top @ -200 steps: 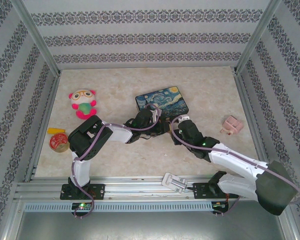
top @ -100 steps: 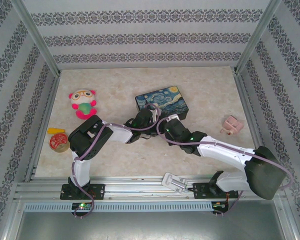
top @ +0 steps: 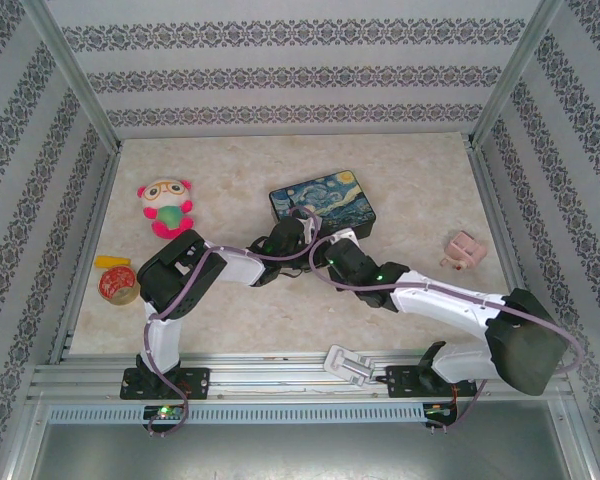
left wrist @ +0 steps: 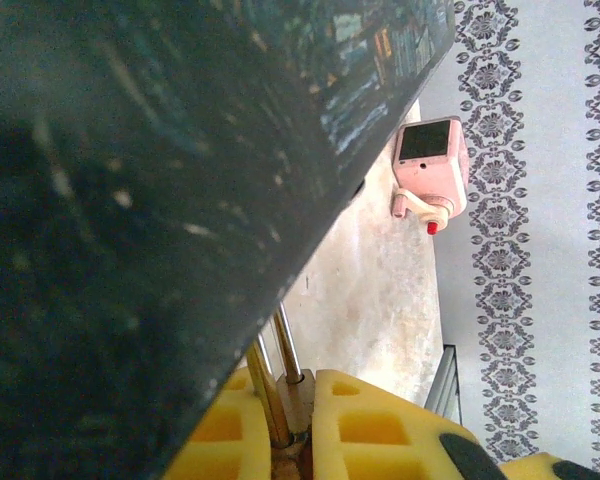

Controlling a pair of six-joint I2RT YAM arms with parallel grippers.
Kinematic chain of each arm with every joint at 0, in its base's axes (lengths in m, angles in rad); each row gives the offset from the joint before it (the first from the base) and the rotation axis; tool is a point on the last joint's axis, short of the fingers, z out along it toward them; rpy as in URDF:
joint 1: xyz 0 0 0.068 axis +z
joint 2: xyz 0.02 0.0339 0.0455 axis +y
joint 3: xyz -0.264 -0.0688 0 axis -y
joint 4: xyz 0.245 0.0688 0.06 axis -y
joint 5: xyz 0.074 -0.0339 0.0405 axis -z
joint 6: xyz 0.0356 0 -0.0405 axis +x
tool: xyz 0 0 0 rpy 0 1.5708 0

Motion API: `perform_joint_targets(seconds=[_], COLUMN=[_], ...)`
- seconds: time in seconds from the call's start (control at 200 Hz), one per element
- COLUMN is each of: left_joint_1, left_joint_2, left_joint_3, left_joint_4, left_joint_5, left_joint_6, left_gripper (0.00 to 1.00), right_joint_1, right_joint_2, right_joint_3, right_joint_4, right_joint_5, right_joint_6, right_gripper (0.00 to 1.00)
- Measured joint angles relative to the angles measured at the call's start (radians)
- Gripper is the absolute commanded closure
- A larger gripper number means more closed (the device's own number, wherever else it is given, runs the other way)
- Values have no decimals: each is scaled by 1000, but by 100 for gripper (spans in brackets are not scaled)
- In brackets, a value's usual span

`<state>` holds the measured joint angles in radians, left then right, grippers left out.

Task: Unlock the padlock with the key

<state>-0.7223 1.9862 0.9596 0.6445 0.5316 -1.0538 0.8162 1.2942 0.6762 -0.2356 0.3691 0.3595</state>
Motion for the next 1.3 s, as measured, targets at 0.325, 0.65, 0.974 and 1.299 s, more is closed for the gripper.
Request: perform_joint_targets(seconds=[0.325,0.65,0.974,1.299], left_joint_1=[0,0,0,1], left_joint_2=[0,0,0,0], left_joint_3=[0,0,0,0], left_joint_4=[8,14,14,15], left_joint_5=[3,8,8,11], left_joint_6=[-17,-28,-28,-31], left_gripper=[100,100,100,100], right_joint_1=[1,38,39,39], right_joint_2=[-117,-62,18,91], right_joint_3=[-81,-81,-78,-65], right_joint_4=[16,29,58,124], right_joint_5=[0,32,80,138], right_joint_6=[-29,-61,-83,-98], right_gripper=[72,67,63,63])
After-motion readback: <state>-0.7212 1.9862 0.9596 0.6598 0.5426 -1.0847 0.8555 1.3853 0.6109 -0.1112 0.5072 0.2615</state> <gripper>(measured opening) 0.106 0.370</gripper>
